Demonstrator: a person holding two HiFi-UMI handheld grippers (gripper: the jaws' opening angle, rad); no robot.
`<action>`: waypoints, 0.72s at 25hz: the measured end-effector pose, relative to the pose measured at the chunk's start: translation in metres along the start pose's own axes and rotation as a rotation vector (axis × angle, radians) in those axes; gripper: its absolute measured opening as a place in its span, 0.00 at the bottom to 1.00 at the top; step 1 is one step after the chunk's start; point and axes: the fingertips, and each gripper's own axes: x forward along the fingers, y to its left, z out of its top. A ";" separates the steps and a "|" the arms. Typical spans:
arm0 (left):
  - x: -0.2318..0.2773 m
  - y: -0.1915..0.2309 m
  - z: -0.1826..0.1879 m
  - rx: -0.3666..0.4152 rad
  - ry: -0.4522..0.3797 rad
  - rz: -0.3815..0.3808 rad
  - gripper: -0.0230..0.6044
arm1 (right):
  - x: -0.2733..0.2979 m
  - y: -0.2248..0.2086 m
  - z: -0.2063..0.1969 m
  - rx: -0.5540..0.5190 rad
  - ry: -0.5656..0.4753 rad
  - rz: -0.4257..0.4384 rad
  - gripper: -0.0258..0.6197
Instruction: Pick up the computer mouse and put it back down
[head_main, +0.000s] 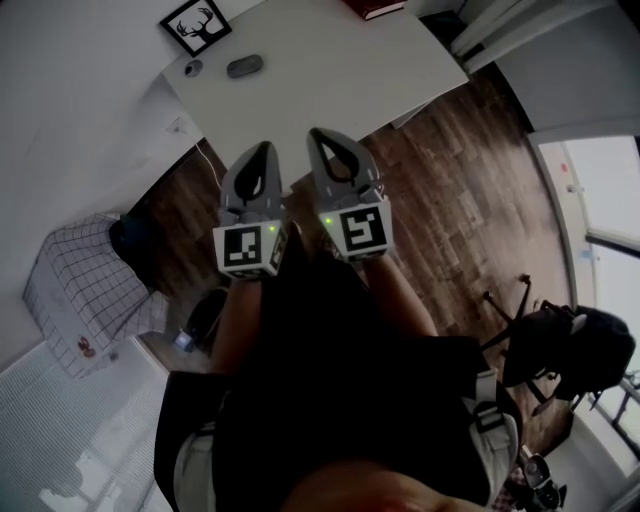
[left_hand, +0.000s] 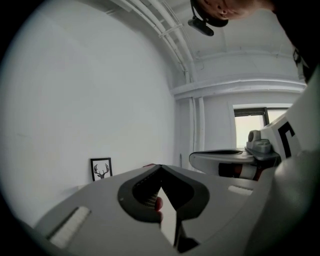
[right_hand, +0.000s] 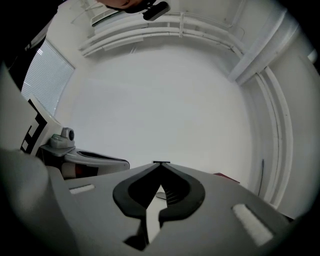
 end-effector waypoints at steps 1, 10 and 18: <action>0.004 0.006 -0.001 -0.005 -0.002 0.005 0.04 | 0.007 0.001 -0.001 -0.001 0.005 0.004 0.06; 0.043 0.071 -0.017 0.005 0.017 0.024 0.04 | 0.084 0.006 -0.013 -0.017 0.045 0.017 0.06; 0.080 0.149 -0.053 0.054 0.119 0.035 0.04 | 0.167 0.021 -0.038 -0.085 0.123 0.039 0.06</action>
